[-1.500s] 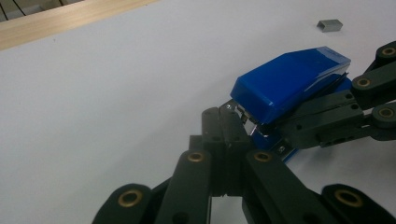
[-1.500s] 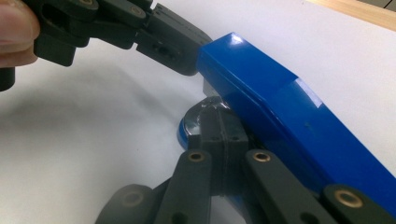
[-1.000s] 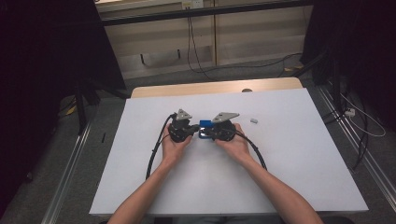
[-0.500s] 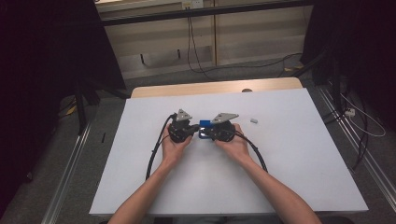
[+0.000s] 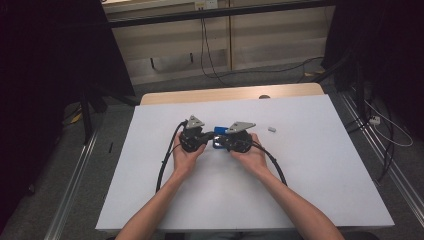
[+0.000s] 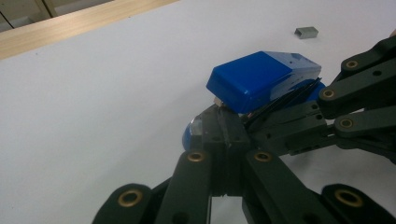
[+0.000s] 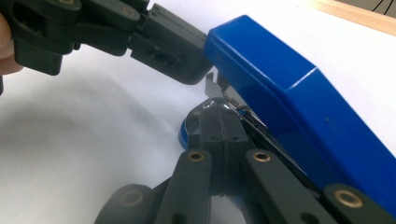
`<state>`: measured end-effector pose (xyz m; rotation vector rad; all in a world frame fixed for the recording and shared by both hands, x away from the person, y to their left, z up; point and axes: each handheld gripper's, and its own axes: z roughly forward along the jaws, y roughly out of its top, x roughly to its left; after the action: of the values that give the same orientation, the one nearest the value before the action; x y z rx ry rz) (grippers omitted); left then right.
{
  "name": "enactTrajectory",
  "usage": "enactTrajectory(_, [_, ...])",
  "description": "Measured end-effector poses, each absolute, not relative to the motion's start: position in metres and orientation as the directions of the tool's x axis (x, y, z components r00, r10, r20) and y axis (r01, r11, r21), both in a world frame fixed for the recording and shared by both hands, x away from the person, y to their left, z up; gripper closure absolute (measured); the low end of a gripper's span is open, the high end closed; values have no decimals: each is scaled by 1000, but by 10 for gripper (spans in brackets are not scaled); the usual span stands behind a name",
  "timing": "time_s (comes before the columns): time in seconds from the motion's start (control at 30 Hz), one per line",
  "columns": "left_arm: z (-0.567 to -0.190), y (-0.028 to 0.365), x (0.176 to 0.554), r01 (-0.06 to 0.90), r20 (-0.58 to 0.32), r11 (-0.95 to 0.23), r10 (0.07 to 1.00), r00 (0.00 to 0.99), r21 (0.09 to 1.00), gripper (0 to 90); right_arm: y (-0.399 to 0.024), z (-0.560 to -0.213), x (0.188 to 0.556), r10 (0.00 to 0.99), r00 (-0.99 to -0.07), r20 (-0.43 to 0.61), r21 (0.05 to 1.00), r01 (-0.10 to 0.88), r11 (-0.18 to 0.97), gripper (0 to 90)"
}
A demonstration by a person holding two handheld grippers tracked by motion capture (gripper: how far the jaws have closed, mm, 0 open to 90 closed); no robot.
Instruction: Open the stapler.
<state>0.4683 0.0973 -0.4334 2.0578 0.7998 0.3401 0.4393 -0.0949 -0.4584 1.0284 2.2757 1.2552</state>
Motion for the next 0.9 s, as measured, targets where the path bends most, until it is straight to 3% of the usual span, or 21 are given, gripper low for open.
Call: enactTrajectory(0.9, [-422, 93, 467, 405, -90, -353, 652, 753, 843, 900, -100, -457, 436, 734, -678, 37, 830, 430, 355, 900])
